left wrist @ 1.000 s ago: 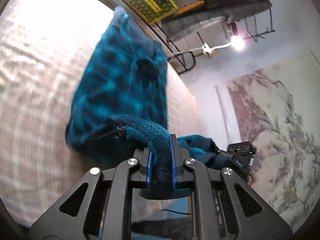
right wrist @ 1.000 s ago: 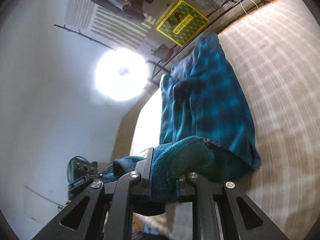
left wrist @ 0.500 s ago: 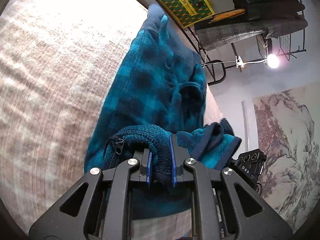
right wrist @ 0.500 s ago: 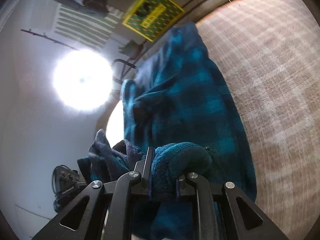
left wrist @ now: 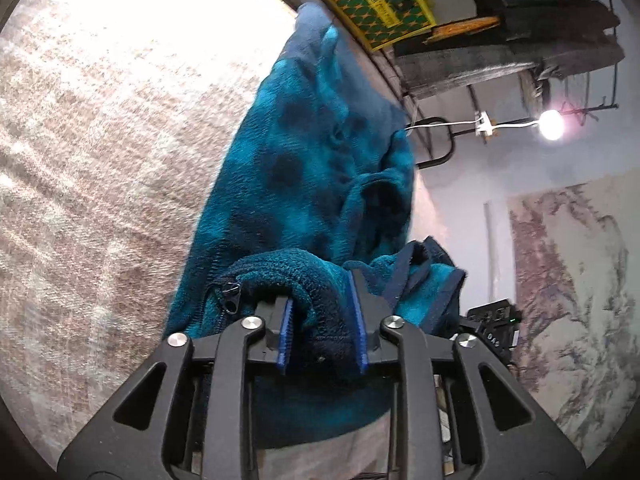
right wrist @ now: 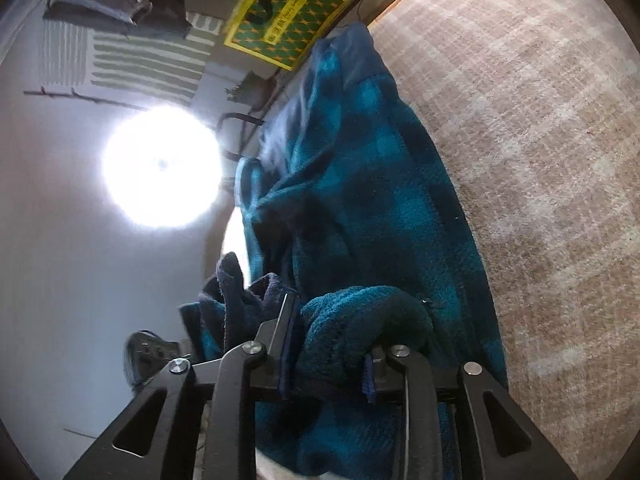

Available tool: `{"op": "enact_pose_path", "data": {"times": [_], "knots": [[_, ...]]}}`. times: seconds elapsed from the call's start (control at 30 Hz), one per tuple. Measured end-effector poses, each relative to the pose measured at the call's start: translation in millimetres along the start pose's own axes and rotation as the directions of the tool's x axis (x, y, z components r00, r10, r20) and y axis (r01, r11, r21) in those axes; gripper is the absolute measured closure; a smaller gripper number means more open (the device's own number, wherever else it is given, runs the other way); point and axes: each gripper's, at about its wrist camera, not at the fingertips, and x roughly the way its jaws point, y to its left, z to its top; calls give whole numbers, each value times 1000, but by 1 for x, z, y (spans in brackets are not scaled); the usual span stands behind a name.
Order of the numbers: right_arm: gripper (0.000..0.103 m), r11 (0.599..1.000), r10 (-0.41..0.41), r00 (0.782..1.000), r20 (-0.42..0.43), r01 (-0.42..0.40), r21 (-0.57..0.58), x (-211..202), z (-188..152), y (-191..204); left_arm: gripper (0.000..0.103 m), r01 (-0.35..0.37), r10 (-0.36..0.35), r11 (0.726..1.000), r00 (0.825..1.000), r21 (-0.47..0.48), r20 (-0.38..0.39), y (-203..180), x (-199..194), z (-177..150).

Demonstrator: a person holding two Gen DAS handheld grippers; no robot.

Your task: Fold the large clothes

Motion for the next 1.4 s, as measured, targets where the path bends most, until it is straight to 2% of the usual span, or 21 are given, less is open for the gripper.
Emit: {"op": "enact_pose_path", "data": {"times": [0.07,0.1,0.13,0.3,0.37,0.4,0.47,0.5,0.53,0.63,0.73,0.8,0.9,0.97,1.07,1.13,1.17,1.23,1.3,1.33,1.4], "knots": [[53,996,83,996,14,-84,41,-9,2,-6,74,12,-12,1000,1000,7,3,-2,-3,1],[30,990,123,992,28,-124,65,-14,3,-10,72,14,-14,1000,1000,7,2,-2,-4,1],[15,984,150,987,60,-155,83,-22,4,-13,71,16,-16,1000,1000,6,1,-2,-4,0],[22,984,147,973,177,-161,72,-57,10,-16,64,47,-47,999,999,-24,-7,3,-9,3],[29,996,89,978,187,-93,12,-62,10,-6,61,58,-58,998,998,-23,-6,3,-13,5],[37,998,63,980,189,-60,-22,-63,7,0,58,62,-62,998,998,-24,-9,3,-14,6],[48,993,16,987,162,4,-118,-58,3,17,47,65,-65,998,998,-22,-5,1,-15,6],[54,985,-18,988,151,43,-166,-54,3,25,42,55,-55,998,998,-11,19,-1,-19,7],[56,963,-70,987,143,105,-250,-47,-3,40,41,51,-51,999,998,-2,37,-2,-22,8],[61,900,-161,981,111,192,-392,-34,-19,58,41,65,-68,997,994,28,84,-7,-38,15],[61,854,-246,961,126,277,-441,-27,-29,61,41,-1,-13,994,992,113,125,-16,-49,14],[61,823,-300,939,167,343,-452,-26,-28,61,41,-55,34,980,993,191,112,-21,-46,7],[28,772,-386,889,247,458,-441,-28,-26,57,43,-98,81,962,994,255,76,-22,-34,-3],[27,762,-412,877,247,480,-435,-28,-25,51,47,-142,132,943,990,301,56,-24,-22,-11],[37,744,-469,863,190,502,-441,-17,-24,41,53,-139,144,936,990,323,10,-22,-4,-19],[71,741,-496,858,134,498,-450,-7,-26,34,53,-133,145,932,989,336,-10,-23,6,-25],[74,736,-506,853,130,505,-451,-5,-27,32,53,-133,148,926,989,352,-16,-27,11,-29],[96,733,-502,853,142,507,-453,-8,-32,34,53,-155,172,905,985,396,-7,-35,18,-36],[97,755,-478,864,157,495,-430,-21,-37,38,53,-261,263,847,963,463,61,-41,28,-42],[97,751,-480,861,171,504,-426,-25,-40,39,60,-314,312,821,946,476,87,-36,35,-43],[98,724,-518,836,182,542,-427,-27,-43,32,77,-349,352,830,933,435,75,-20,44,-37]]}}
